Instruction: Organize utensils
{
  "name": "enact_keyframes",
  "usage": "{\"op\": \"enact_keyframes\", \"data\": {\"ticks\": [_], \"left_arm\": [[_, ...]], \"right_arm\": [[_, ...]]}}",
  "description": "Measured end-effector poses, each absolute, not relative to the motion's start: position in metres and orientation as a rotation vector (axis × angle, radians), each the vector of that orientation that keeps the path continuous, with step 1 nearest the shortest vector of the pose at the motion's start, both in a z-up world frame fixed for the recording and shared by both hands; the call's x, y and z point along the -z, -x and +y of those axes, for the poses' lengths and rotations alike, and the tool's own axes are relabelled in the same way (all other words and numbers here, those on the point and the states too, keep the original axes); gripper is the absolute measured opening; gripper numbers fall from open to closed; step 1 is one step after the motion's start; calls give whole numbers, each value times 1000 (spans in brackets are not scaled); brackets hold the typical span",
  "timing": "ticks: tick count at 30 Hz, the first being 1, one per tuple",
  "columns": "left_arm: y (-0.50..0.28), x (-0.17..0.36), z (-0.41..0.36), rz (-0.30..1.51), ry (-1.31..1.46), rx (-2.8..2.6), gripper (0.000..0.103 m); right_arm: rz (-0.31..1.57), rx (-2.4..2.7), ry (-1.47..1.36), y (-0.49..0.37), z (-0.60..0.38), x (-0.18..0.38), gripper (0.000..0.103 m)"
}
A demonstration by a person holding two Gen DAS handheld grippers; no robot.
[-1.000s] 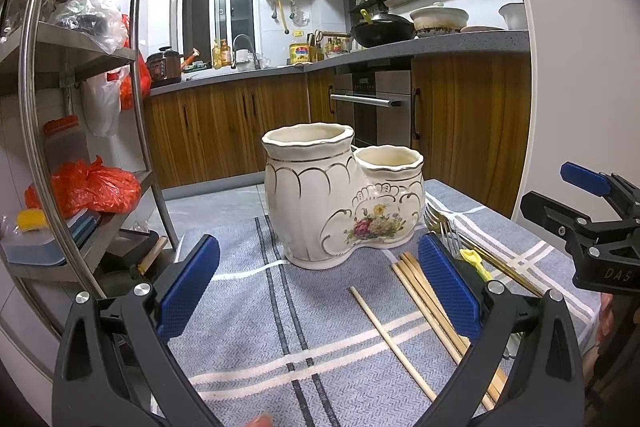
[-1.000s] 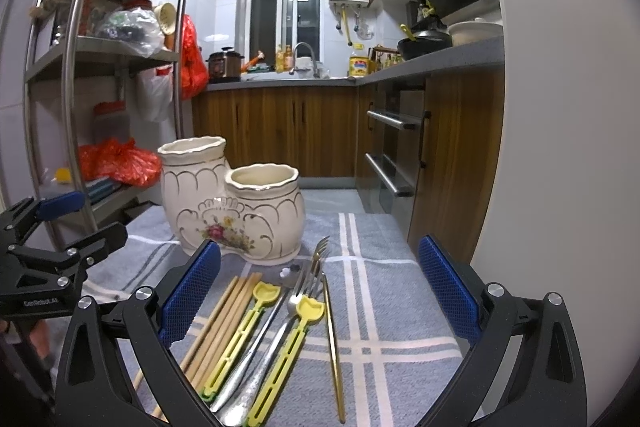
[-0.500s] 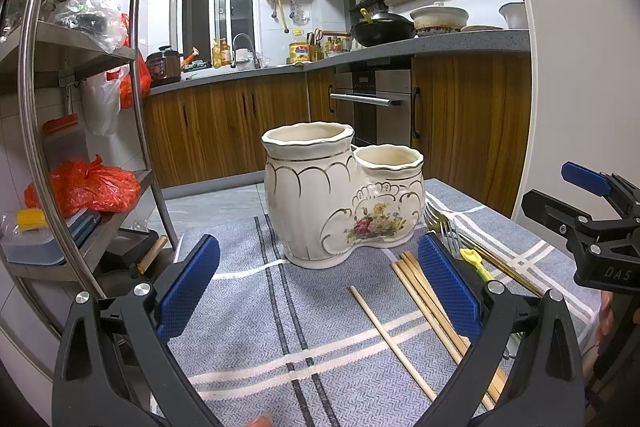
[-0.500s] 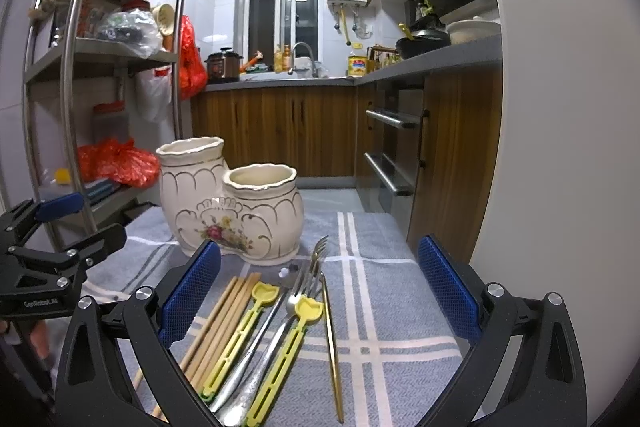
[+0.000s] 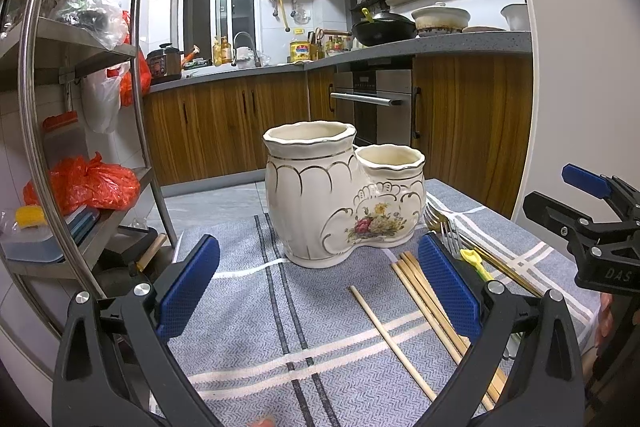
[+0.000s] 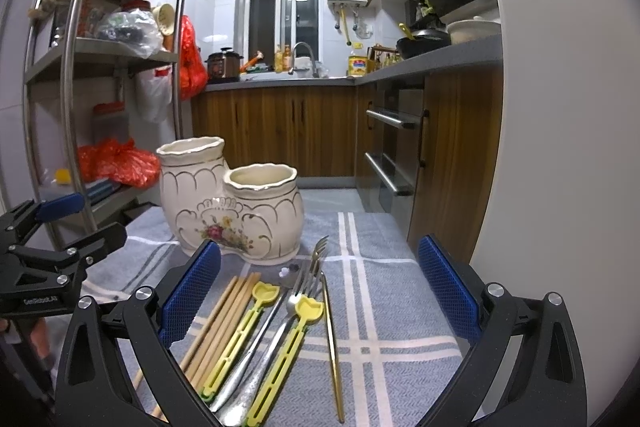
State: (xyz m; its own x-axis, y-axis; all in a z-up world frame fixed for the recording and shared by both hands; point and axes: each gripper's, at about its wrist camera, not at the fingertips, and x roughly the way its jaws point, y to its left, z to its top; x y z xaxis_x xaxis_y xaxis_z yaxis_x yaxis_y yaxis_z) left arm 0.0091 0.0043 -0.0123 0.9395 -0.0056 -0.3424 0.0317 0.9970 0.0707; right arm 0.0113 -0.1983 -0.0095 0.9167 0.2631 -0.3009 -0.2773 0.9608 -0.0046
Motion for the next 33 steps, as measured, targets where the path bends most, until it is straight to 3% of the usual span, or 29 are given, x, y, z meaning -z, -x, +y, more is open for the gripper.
{"op": "enact_keyframes", "data": {"ticks": [14,21,33], "left_arm": [[-10,10,8,359,-71,16,98],[-21,6,10,450,-63,65,98],[-50,20,8,702,-67,113,98]], "right_arm": [[305,-281,41,-10,-200,9,98],[336,-268,26,-15,-206,8,98],[604,-249,108,-103,-194,-6,98]]}}
